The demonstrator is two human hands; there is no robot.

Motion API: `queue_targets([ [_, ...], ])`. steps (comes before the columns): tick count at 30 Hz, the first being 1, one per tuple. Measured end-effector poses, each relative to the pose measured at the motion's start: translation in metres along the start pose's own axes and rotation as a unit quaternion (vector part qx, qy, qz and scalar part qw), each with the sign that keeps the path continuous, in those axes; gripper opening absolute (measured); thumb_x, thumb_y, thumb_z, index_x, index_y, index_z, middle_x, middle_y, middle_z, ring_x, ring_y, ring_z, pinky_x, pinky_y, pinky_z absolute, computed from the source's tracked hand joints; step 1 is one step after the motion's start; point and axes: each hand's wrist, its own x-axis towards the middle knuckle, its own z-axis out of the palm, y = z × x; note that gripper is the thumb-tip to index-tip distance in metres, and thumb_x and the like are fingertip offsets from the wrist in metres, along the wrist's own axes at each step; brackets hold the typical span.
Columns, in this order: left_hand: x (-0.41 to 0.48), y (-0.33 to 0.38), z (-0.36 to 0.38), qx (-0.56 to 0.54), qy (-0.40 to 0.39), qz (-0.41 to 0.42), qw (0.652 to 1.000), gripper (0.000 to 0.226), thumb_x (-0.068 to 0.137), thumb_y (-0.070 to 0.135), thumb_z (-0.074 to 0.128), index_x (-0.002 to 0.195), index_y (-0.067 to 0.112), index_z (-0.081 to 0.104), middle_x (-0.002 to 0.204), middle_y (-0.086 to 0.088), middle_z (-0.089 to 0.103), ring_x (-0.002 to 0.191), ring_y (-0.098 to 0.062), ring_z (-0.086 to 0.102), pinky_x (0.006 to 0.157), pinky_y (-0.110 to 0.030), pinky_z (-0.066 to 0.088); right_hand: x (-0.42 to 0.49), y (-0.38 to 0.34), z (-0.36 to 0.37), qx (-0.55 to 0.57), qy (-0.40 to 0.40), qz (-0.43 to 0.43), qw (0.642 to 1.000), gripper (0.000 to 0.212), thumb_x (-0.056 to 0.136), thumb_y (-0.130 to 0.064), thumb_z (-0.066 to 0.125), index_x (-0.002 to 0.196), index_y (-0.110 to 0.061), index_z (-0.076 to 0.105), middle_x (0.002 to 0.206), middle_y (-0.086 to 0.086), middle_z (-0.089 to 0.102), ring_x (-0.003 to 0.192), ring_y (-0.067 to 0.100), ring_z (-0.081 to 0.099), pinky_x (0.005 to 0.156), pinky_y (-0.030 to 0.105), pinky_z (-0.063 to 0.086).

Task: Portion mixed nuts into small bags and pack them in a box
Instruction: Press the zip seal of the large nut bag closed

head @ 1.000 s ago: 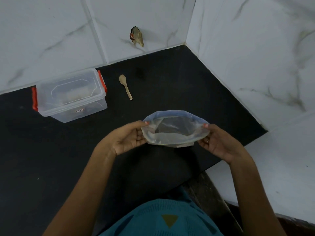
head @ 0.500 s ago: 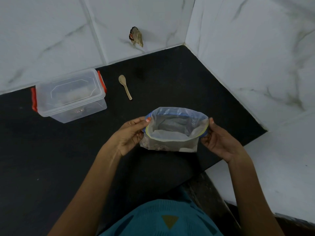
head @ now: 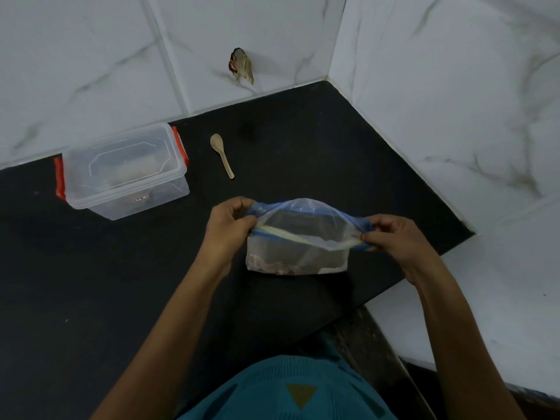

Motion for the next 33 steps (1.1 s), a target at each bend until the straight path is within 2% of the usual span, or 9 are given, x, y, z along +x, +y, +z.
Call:
queue_targets([
  [4,-0.001,-0.002,0.001,0.092,0.078,0.108,0.987,0.043,0.082,-0.01,0.048,0.071,0.031,0.055,0.109,-0.007,0.055,0.099,-0.016,0.057,0.076,-0.028,0.052,0.001,-0.004,0.0,-0.049,0.104,-0.045,0.992,0.026,0.081,0.011,0.053,0.077,-0.014,0.062,0.077,0.001,0.055,0.062,0.008,0.048,0.043,0.008,0.041],
  [6,-0.001,0.0,-0.002,0.141,0.101,0.136,0.975,0.042,0.084,-0.004,0.05,0.071,0.036,0.053,0.106,-0.001,0.057,0.099,-0.016,0.058,0.078,-0.034,0.052,-0.001,-0.008,0.001,-0.076,0.13,-0.071,0.986,0.03,0.082,0.006,0.054,0.071,-0.021,0.058,0.082,0.001,0.057,0.064,0.008,0.051,0.049,0.013,0.044],
  [8,0.0,0.003,-0.007,0.171,0.09,0.142,0.971,0.035,0.086,0.002,0.051,0.074,0.035,0.053,0.095,0.005,0.059,0.086,-0.012,0.06,0.07,-0.028,0.051,-0.004,-0.011,-0.001,-0.087,0.144,-0.087,0.982,0.029,0.083,0.002,0.055,0.071,-0.024,0.057,0.084,0.0,0.058,0.064,0.008,0.053,0.053,0.015,0.045],
  [11,0.0,0.009,-0.013,0.182,0.054,0.132,0.973,0.024,0.089,0.009,0.053,0.08,0.031,0.051,0.087,0.01,0.058,0.072,-0.005,0.062,0.06,-0.017,0.049,-0.009,-0.013,-0.005,-0.095,0.125,-0.09,0.983,0.027,0.086,-0.001,0.053,0.075,-0.026,0.057,0.082,-0.004,0.059,0.069,0.008,0.058,0.062,0.02,0.048],
  [16,0.003,0.011,-0.014,0.23,0.036,0.128,0.964,0.025,0.089,0.011,0.053,0.078,0.032,0.047,0.081,0.011,0.057,0.075,-0.004,0.061,0.067,-0.021,0.053,-0.009,-0.013,-0.007,-0.173,0.085,-0.059,0.979,0.019,0.09,-0.009,0.047,0.085,-0.022,0.06,0.082,-0.006,0.057,0.076,0.009,0.056,0.071,0.026,0.047],
  [22,0.005,0.019,-0.017,0.26,-0.02,0.096,0.961,0.022,0.09,0.011,0.051,0.079,0.029,0.047,0.079,0.005,0.059,0.076,-0.008,0.061,0.069,-0.023,0.051,-0.013,-0.019,-0.013,-0.109,0.02,-0.003,0.994,0.033,0.094,-0.005,0.037,0.076,-0.024,0.058,0.083,0.0,0.059,0.082,0.011,0.058,0.08,0.027,0.049],
  [28,0.004,0.026,-0.028,0.097,-0.133,0.035,0.986,0.015,0.088,0.012,0.055,0.095,0.025,0.056,0.094,0.005,0.062,0.087,-0.005,0.06,0.077,-0.019,0.049,-0.01,-0.018,-0.014,-0.116,0.065,-0.046,0.99,0.018,0.092,-0.007,0.045,0.09,-0.019,0.057,0.084,-0.002,0.056,0.069,0.008,0.052,0.058,0.019,0.04],
  [31,0.004,0.021,-0.034,0.063,-0.167,0.058,0.982,0.032,0.08,-0.001,0.06,0.1,0.024,0.055,0.099,0.007,0.064,0.086,0.001,0.065,0.077,-0.016,0.053,-0.006,-0.016,-0.017,0.012,0.081,-0.023,0.996,0.019,0.088,-0.001,0.05,0.087,-0.017,0.059,0.089,0.0,0.059,0.076,0.011,0.056,0.066,0.021,0.047],
  [33,0.004,0.016,-0.031,0.032,-0.138,0.077,0.987,0.029,0.082,-0.003,0.058,0.098,0.021,0.057,0.097,0.004,0.066,0.085,0.001,0.066,0.073,-0.012,0.052,-0.004,-0.014,-0.021,0.119,0.051,0.002,0.992,0.018,0.085,0.0,0.054,0.084,-0.017,0.061,0.094,0.002,0.062,0.087,0.013,0.06,0.071,0.023,0.049],
])
